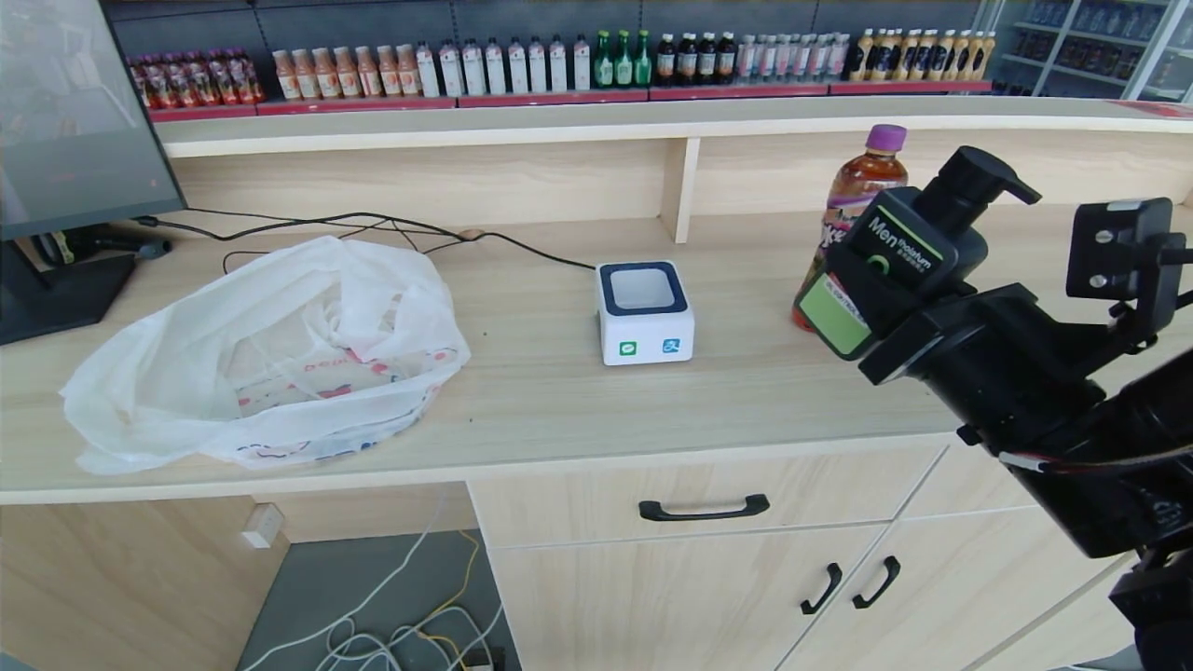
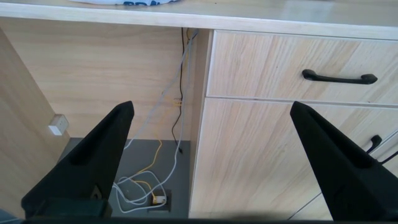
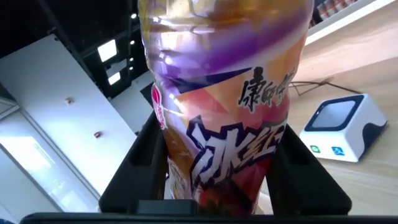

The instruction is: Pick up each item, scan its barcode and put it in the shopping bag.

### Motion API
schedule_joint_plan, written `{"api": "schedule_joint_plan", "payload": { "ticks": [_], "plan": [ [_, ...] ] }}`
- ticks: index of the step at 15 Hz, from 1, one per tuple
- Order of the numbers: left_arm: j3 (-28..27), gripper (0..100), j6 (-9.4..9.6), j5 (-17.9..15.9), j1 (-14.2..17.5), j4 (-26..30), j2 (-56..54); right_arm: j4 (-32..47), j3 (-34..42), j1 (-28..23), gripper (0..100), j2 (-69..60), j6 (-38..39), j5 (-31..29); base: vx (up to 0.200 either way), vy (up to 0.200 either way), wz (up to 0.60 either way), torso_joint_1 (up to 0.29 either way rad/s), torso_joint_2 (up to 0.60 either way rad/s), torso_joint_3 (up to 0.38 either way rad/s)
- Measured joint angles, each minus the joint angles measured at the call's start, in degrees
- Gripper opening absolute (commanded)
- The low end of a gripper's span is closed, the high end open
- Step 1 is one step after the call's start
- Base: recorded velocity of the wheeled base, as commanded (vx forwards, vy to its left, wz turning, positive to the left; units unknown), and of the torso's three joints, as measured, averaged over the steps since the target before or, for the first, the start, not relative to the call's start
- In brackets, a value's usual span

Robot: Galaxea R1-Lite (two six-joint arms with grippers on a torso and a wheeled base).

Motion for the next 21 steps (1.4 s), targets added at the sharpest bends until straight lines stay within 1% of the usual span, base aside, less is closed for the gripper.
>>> {"api": "schedule_joint_plan", "payload": {
  "ticks": [2,4,7,11,21],
  "plan": [
    [0.0,100,0.0,-0.02,0.0,0.0,0.0,-0.04,-0.35,3.58,0,-0.28,-1.41,0.06,0.0,0.0,0.0,0.0,0.0,0.0],
    [0.0,100,0.0,-0.02,0.0,0.0,0.0,-0.09,-1.6,5.24,0,-0.12,-2.13,0.24,0.0,0.0,0.0,0.0,0.0,0.0],
    [0.0,100,0.0,-0.02,-0.01,0.0,0.0,-0.09,-3.54,5.81,0,0.51,-2.57,0.5,0.0,0.0,0.0,0.0,0.0,0.0],
    [0.0,100,0.0,-0.02,-0.01,0.0,0.0,0.0,-3.45,5.88,0,0.49,-3.89,3.05,0.0,0.0,0.0,0.0,0.0,0.0],
    [0.0,100,0.0,-0.02,-0.01,0.0,0.0,-0.06,-2.65,6.1,0,-0.8,-4.38,3.07,0.0,0.0,0.0,0.0,0.0,0.0]
  ]
}}
